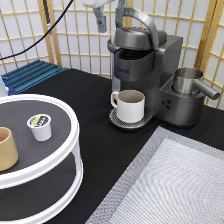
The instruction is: Make coffee
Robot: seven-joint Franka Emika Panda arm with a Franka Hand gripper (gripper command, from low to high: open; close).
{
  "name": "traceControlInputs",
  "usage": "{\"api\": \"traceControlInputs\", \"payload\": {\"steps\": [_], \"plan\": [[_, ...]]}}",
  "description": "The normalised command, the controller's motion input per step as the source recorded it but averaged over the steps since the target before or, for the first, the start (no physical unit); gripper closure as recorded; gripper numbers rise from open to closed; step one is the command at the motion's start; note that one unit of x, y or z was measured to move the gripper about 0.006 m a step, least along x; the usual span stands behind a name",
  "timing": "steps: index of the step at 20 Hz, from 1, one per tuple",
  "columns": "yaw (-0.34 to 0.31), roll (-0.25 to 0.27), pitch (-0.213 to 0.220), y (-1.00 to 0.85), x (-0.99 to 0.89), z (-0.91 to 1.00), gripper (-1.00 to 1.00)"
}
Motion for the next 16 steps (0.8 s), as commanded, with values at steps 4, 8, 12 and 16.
{"api": "traceControlInputs", "payload": {"steps": [4, 8, 12, 16], "plan": [[0.0, 0.005, 0.156, 0.73, 0.89, 0.5, -1.0], [-0.001, 0.002, 0.166, 0.76, 0.81, 0.58, -1.0], [0.0, 0.0, 0.184, 0.76, 0.74, 0.54, -1.0], [-0.017, 0.0, 0.181, 0.68, 0.66, 0.51, -1.0]]}}
